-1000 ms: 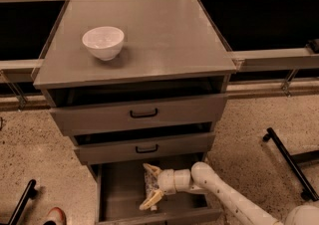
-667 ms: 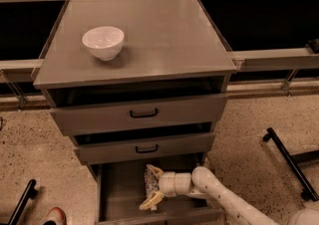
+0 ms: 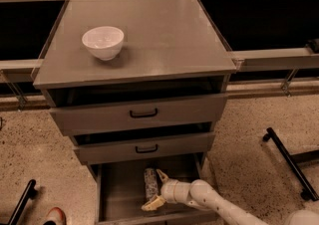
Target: Pick blue plastic bottle from bottom drawer and place on counter
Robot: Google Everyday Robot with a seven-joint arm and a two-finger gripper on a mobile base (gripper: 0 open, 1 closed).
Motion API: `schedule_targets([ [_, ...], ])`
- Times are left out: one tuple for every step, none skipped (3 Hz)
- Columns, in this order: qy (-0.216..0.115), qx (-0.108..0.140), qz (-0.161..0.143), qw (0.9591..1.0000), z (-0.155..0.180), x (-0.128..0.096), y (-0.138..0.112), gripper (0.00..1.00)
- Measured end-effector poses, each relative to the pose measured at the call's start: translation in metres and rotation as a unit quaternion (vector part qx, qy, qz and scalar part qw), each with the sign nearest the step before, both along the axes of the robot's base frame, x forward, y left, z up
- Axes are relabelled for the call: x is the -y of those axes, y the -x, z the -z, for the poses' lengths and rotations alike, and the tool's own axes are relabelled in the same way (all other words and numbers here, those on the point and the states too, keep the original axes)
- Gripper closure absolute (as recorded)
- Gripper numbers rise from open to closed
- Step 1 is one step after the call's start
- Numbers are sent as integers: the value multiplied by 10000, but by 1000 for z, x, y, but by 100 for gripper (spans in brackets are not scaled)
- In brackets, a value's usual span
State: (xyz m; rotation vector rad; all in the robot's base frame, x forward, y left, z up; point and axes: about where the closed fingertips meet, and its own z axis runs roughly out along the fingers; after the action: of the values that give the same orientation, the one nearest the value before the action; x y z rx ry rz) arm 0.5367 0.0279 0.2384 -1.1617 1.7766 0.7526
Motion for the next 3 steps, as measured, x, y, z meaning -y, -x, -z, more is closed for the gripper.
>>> schedule_targets([
  [227,-24,297,9993,22,-3,-20,0],
  [211,-178,668,9974,52,-1,-36,0],
  [162,-400,1006,9940,79,-1,-42,0],
])
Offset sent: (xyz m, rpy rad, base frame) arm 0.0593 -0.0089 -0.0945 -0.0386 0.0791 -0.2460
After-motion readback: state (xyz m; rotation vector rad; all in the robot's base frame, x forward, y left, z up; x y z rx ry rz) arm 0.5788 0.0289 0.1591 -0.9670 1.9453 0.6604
